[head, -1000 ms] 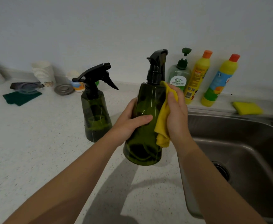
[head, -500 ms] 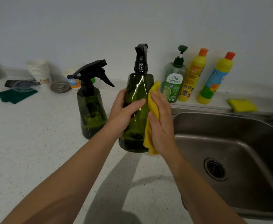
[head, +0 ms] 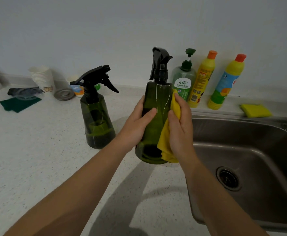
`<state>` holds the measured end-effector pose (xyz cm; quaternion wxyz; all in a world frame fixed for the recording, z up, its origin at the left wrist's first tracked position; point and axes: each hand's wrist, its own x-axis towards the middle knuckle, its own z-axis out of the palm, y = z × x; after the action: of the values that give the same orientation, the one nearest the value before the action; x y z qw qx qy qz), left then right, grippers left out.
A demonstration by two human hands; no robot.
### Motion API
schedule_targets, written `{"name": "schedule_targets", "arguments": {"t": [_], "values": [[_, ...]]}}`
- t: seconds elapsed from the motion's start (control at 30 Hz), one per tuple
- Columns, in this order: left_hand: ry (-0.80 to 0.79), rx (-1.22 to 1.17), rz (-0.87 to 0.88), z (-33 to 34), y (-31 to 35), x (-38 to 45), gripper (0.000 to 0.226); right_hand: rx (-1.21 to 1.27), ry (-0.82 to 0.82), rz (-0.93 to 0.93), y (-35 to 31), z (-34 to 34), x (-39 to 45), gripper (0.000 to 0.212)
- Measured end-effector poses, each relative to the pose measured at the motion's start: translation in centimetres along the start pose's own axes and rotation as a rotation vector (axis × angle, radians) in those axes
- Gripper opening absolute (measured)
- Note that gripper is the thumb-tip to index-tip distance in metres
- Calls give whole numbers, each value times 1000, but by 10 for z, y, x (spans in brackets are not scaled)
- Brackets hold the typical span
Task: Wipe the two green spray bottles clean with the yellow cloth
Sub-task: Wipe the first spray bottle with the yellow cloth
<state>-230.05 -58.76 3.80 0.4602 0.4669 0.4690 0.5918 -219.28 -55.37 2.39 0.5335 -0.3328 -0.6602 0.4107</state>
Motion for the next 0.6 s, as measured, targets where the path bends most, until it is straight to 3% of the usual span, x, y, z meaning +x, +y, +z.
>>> {"name": "schedule_targets", "arguments": {"t": [0.1,0.23,0.3,0.47,0.6], "values": [[-17,48,31,-5,5,0,23,91,-6,25,-10,-4,1,34],[25,61,96,-4,1,0,47,213,-21,78,-16,-7,1,29],[-13,19,81,-2,0,-3,49,227,-16,99,-17,-8,4,26],[-77,-33,27,-3,-1,-3,47,159,-20,32,-24,-7,21,23],[-33,-52,21,-3,-4,-3,48,29,-39,-76,-23,-3,30,26]]}}
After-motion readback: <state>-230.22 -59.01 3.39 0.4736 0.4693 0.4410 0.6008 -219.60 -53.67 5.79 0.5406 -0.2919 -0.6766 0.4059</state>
